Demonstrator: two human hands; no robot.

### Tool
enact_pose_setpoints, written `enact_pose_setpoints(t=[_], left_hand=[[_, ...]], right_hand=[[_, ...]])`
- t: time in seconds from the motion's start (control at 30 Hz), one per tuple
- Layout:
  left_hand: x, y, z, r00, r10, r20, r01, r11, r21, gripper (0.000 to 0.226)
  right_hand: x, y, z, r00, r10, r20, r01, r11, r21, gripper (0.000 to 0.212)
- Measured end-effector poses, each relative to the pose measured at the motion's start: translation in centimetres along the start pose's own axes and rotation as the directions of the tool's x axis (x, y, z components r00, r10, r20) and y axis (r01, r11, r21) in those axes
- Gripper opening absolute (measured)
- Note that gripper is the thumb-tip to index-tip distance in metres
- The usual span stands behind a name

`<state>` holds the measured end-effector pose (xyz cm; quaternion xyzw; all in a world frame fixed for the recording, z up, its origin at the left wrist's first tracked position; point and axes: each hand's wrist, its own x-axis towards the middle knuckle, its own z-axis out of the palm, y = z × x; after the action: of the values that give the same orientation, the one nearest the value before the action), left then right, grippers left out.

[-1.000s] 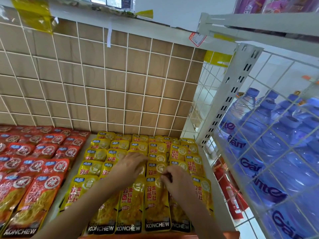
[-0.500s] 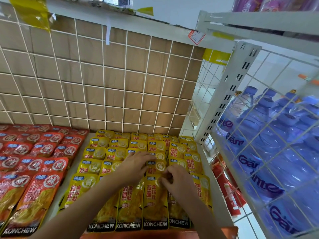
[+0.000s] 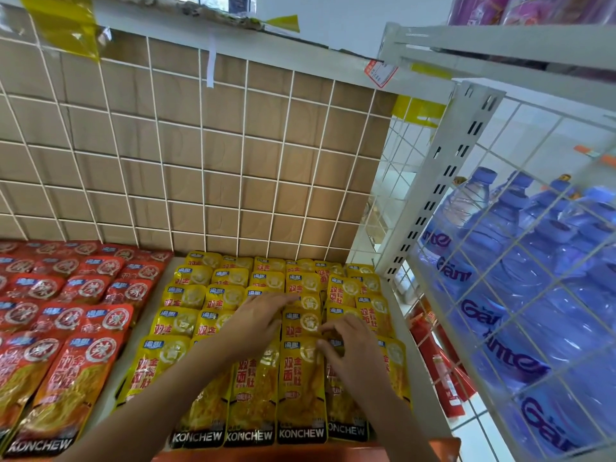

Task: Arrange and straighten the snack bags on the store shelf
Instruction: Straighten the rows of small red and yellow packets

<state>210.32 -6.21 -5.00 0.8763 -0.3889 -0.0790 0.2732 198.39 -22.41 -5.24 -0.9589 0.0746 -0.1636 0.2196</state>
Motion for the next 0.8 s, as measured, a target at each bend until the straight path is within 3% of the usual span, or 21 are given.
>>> enact_pose_setpoints(t=[0.1,0.27,0.43,0.8], left_hand=[[0.1,-0.5,-0.2,0.999,-0.010,-0.045,0.006,0.996,-0.091,0.060],[0.2,-0.3,-0.3,1.000,0.023,0.009,-0.022,0.997,-0.078,0.064],[0.2,-0.4,-0.2,0.999,0.037,-0.005,-0.038,0.995,-0.097,0.063],[0.2,-0.4,-0.1,0.999,0.043,-0.006,-0.044,0.998,-0.050,0.053]], right_hand=[[-0.1,0.4,-0.1,1.000,0.012,-0.017,-0.013,1.000,-0.011,0.020],[-0.2,0.6,-0.1,0.999,0.043,-0.013,-0.043,0.998,-0.047,0.033],[-0.2,1.8,-0.8,0.996,0.059,-0.071,-0.068,0.988,-0.141,0.028],[0.1,2.4,-1.8,0.989,0.138,0.056,-0.130,0.983,-0.128,0.029]])
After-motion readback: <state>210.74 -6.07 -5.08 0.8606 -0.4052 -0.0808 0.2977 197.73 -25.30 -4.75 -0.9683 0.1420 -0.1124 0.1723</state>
